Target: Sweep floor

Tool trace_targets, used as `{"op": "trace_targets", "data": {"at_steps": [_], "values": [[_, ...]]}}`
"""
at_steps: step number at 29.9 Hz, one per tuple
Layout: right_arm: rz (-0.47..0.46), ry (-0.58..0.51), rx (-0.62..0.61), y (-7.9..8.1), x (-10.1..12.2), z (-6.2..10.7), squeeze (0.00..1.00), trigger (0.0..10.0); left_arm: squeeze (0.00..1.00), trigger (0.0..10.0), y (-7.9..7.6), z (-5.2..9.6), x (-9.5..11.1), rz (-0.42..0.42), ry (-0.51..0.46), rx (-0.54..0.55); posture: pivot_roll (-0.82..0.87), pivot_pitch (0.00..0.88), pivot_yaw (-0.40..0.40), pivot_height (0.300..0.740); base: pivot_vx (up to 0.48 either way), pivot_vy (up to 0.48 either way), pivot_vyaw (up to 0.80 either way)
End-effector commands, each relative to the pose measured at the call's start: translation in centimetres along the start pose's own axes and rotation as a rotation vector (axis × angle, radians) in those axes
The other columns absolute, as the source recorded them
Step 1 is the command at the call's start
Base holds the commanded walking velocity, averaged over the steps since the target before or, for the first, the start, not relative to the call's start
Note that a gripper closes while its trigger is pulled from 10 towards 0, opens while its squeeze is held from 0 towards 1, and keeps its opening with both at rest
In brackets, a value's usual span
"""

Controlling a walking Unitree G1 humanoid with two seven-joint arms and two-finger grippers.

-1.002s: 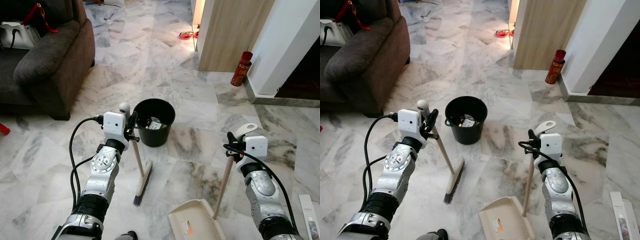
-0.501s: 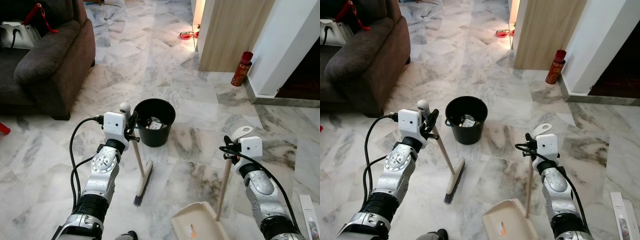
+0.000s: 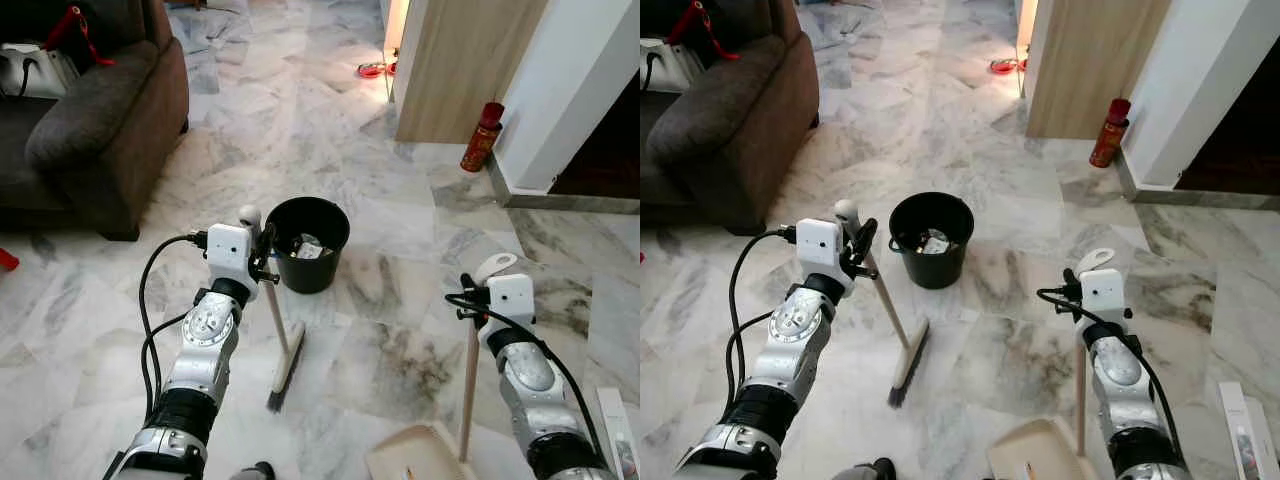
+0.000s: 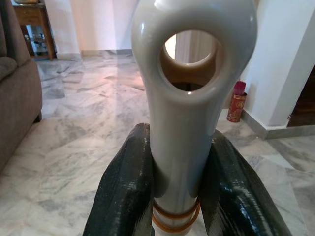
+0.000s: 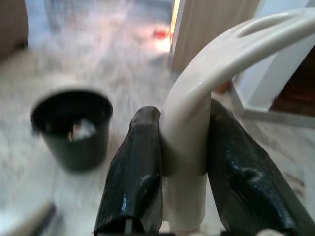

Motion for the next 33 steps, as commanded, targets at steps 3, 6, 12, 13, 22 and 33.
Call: {"op": "trace_targets", "data": {"at_steps": [3, 6, 12, 13, 22, 33], "values": [[-0.136, -0.200, -0.150, -1.2, 4.0, -0.2, 0.00, 10.0, 0.00, 10.0, -1.1, -0.6, 1.7, -0.041, -0.075, -0.033, 0.08, 0.133, -0.021, 0.740, 0.000, 0.000, 0.00], [-0.181, -0.238, -0.204, -1.3, 4.8, -0.2, 0.00, 10.0, 0.00, 10.0, -1.5, -0.7, 1.8, -0.047, -0.081, -0.047, 0.08, 0.131, -0.022, 0.740, 0.000, 0.000, 0.00], [-0.219, -0.268, -0.209, -0.5, 5.4, 0.2, 0.00, 10.0, 0.00, 10.0, -1.5, -0.6, 1.9, -0.049, -0.085, -0.045, 0.08, 0.128, -0.025, 0.740, 0.000, 0.000, 0.00], [-0.219, -0.268, -0.209, -0.5, 5.4, 0.2, 0.00, 10.0, 0.00, 10.0, -1.5, -0.6, 1.9, -0.049, -0.085, -0.045, 0.08, 0.128, -0.025, 0.740, 0.000, 0.000, 0.00], [-0.221, -0.252, -0.203, 0.5, 5.0, 1.1, 0.00, 10.0, 0.00, 10.0, -1.5, -0.3, 1.5, -0.048, -0.075, -0.040, 0.07, 0.116, -0.020, 0.740, 0.000, 0.000, 0.00], [-0.225, -0.227, -0.193, 0.5, 4.6, 1.1, 0.00, 10.0, 0.00, 10.0, -1.5, -0.3, 1.3, -0.047, -0.066, -0.045, 0.07, 0.096, -0.018, 0.740, 0.000, 0.000, 0.00]]}}
Point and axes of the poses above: a point about 5 cm out from each wrist's last joint towards the gripper, its own z axis pointing back from the gripper into the wrist, its own x axis along the axis of the wrist's last joint, y = z × x, the point moved 3 cm from there along -z, pointing out of the wrist towards the gripper, and after that the axes turned 12 degrees about z, right-handed, at the moved point
